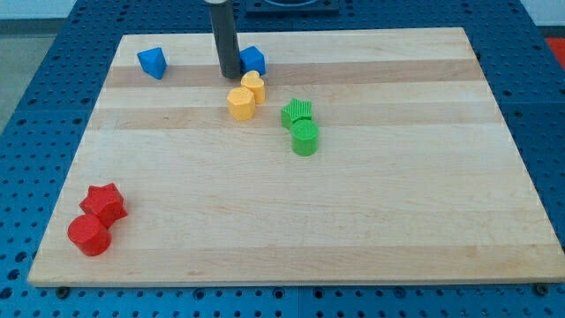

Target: Move the blue cube to the top of the yellow heart

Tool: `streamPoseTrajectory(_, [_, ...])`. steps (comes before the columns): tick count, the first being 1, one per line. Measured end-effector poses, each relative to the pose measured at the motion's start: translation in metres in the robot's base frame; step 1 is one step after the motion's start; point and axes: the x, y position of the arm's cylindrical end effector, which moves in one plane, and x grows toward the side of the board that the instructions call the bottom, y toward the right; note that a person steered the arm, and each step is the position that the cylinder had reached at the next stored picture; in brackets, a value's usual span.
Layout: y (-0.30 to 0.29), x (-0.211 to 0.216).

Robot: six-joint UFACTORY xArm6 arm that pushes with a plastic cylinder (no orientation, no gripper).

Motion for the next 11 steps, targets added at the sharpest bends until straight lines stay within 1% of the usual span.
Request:
streamPoseTrajectory(2, [0.0, -0.005])
streamPoseTrajectory(3, [-0.013, -0.005])
streamPoseTrajectory(5, [-0.017, -0.029])
streamPoseTrajectory(7, [-0.017, -0.033])
streamPoseTrajectory(8, [0.009, -0.039])
streamPoseTrajectory(11, [0.059, -0.03])
